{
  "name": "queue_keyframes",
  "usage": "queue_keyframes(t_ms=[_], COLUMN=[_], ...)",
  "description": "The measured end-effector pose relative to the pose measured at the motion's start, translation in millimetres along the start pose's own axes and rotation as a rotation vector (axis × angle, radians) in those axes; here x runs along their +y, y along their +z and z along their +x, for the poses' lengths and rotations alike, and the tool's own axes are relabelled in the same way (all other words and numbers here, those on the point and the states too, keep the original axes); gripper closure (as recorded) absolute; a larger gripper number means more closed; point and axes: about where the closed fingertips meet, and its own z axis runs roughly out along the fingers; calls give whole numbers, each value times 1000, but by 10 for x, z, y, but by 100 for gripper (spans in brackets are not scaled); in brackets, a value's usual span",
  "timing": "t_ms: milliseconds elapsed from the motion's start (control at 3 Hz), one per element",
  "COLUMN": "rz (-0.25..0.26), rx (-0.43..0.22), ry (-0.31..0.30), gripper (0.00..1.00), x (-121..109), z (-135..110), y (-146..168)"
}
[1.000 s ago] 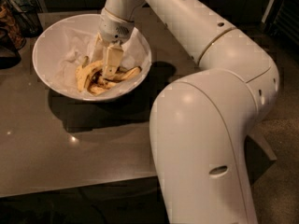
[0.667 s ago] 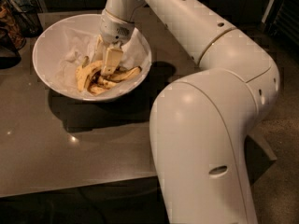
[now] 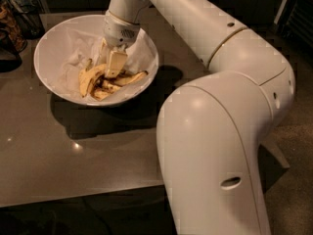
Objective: Pick banana from white bowl
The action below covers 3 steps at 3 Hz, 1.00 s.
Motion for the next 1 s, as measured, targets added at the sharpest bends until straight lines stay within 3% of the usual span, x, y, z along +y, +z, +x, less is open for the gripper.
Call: queue_keyframes(t_ms=[667, 1000], rz=[96, 118], rx=[-39, -49], ry=[-8, -28], gripper=[100, 100], x=[76, 187], z=[-256, -417], y=[-265, -421])
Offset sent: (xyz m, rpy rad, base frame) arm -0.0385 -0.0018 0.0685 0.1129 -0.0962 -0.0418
